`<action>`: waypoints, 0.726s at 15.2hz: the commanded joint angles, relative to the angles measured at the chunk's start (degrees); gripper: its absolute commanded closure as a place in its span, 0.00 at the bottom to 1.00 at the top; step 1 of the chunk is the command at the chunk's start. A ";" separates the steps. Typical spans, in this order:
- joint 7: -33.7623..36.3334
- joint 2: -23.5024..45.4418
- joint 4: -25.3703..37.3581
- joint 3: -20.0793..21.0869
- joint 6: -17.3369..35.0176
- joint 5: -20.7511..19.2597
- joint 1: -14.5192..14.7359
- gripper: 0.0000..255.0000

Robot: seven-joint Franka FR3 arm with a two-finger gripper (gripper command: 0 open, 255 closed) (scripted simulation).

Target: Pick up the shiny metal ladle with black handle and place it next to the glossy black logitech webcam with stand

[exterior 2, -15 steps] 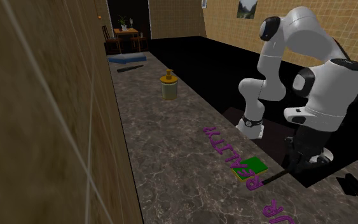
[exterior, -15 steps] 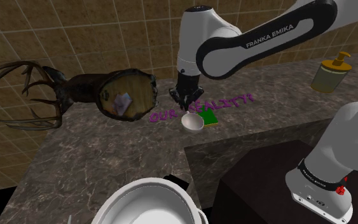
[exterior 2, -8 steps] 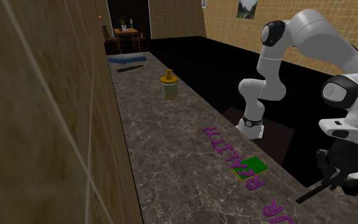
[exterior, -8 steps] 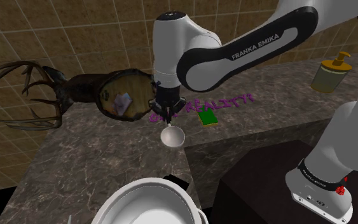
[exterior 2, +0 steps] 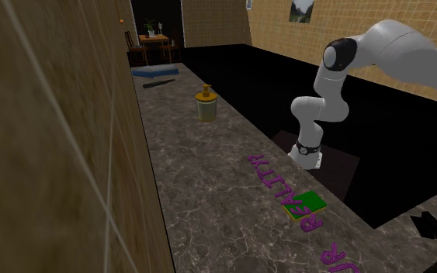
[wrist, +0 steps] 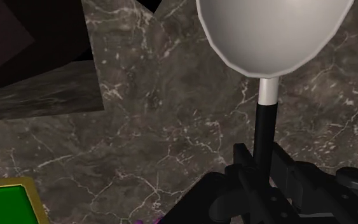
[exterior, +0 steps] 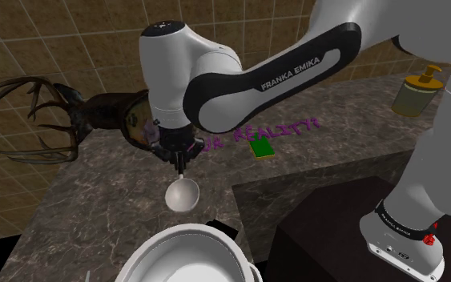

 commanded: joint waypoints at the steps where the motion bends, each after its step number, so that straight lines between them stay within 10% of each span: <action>1: 3.00 3.88 4.69 0.32 -1.59 -2.20 2.48 1.00; 7: 8.74 16.88 23.57 -0.20 -9.20 -7.74 11.41 1.00; 11: 9.28 17.27 21.10 -0.52 -6.41 -8.08 11.24 1.00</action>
